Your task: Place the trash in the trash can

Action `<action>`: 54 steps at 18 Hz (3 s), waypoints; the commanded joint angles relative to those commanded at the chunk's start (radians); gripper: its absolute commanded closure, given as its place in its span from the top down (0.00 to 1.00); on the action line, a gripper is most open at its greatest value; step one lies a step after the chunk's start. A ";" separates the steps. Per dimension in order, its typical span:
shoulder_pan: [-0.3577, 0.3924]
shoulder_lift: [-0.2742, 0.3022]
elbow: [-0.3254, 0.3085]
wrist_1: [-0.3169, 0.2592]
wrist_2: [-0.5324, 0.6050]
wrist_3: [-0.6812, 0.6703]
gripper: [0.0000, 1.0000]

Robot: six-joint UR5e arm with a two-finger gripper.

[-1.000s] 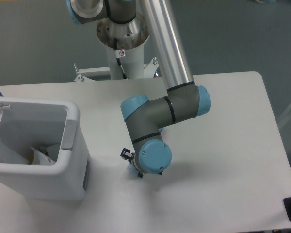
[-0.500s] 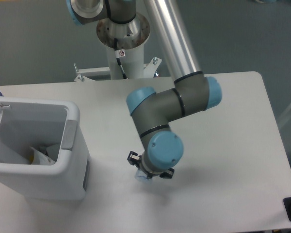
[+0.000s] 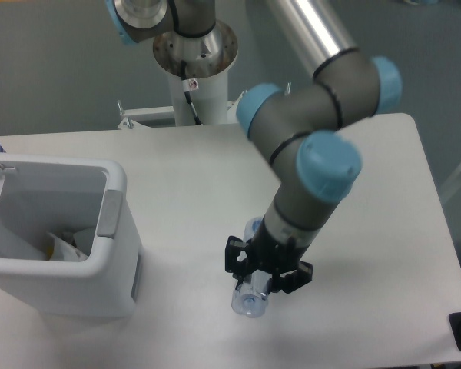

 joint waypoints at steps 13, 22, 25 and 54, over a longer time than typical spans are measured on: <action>-0.098 0.199 0.040 0.062 -0.373 -0.132 0.10; -0.236 0.236 -0.142 0.212 -0.372 -0.114 0.16; -0.238 0.243 -0.163 0.213 -0.372 -0.108 0.30; 0.126 -0.018 -0.247 0.197 0.527 0.542 1.00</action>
